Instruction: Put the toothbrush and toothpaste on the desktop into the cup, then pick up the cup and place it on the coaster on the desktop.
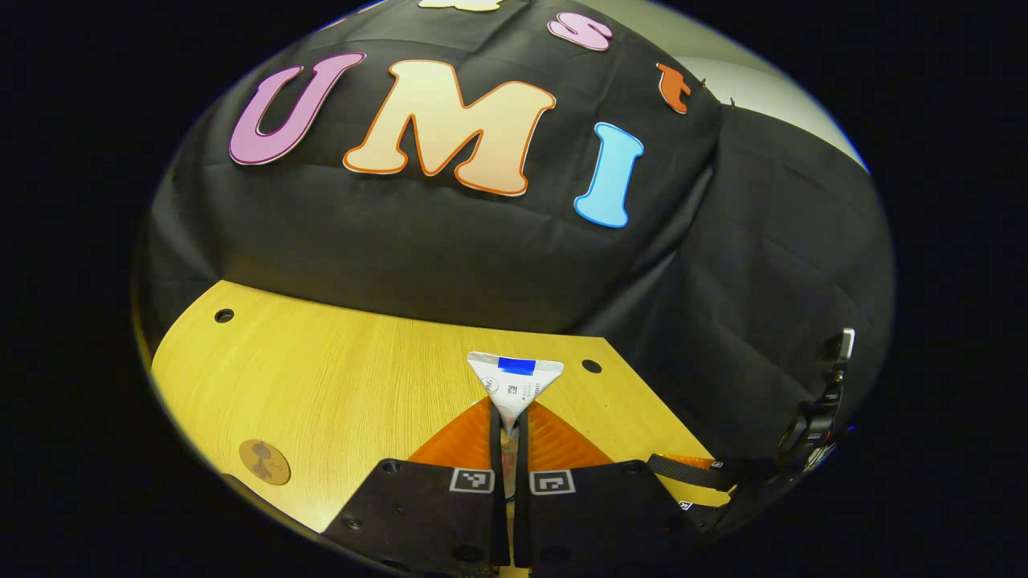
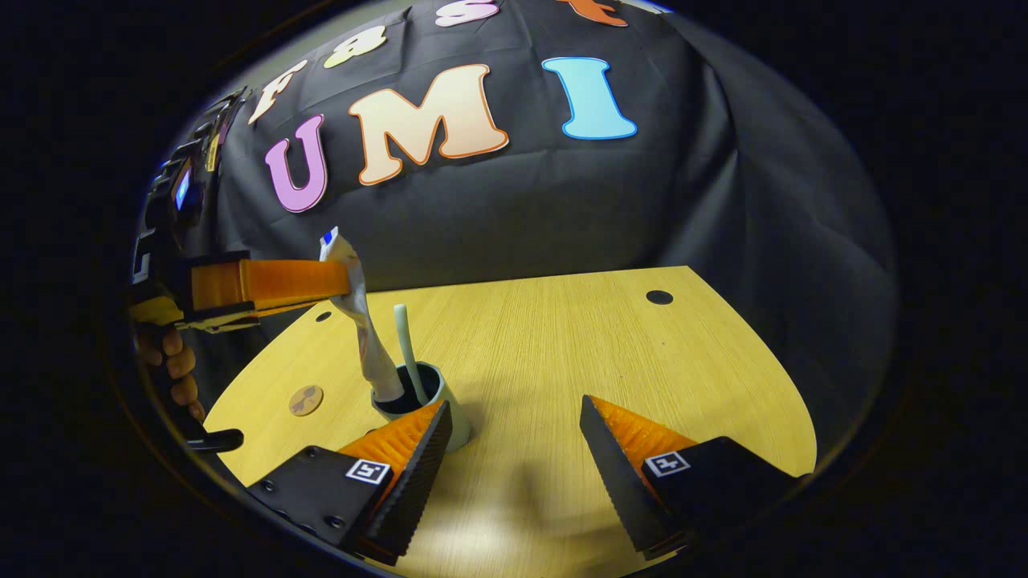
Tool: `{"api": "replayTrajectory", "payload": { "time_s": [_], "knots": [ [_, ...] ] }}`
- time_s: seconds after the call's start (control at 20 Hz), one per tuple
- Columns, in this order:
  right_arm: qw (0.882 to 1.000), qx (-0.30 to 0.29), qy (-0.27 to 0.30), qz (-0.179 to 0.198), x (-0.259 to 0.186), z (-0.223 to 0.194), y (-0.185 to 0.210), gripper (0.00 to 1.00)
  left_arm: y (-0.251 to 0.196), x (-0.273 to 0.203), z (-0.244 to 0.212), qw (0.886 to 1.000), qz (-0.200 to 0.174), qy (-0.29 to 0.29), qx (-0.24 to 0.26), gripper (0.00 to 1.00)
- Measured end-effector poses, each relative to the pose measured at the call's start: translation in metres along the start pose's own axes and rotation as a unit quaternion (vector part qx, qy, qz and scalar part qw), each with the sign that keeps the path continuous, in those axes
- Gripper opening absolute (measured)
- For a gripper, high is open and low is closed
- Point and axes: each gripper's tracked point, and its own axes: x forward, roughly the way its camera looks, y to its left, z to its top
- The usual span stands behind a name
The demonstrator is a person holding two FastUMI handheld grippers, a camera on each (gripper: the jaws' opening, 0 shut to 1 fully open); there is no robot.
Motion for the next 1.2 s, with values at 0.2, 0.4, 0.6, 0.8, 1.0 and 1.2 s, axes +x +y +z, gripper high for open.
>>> {"api": "replayTrajectory", "payload": {
  "time_s": [0.2,0.4,0.6,0.8,1.0,1.2],
  "knots": [
    [1.0,-0.007,0.003,0.01,0.0,0.0,0.002,0.96,-0.005,-0.002,-0.016,1.0,0.005,0.007,0.012,0.07],
    [1.0,-0.014,0.008,0.026,-0.003,0.001,0.007,0.96,0.001,-0.01,-0.018,0.999,0.029,-0.009,0.015,0.6],
    [0.998,-0.016,0.031,0.052,-0.003,0.003,0.021,0.99,0.024,-0.028,-0.017,0.996,0.079,-0.035,0.025,0.95],
    [0.993,-0.004,0.09,0.077,-0.001,-0.003,0.046,0.96,0.06,-0.058,-0.021,0.99,0.13,-0.046,0.032,0.95],
    [0.981,-0.001,0.172,0.09,0.004,-0.02,0.067,0.99,0.099,-0.088,-0.024,0.983,0.168,-0.048,0.049,0.95],
    [0.966,-0.002,0.243,0.089,0.013,-0.037,0.082,0.99,0.14,-0.115,-0.024,0.977,0.199,-0.048,0.056,0.95]
  ]
}}
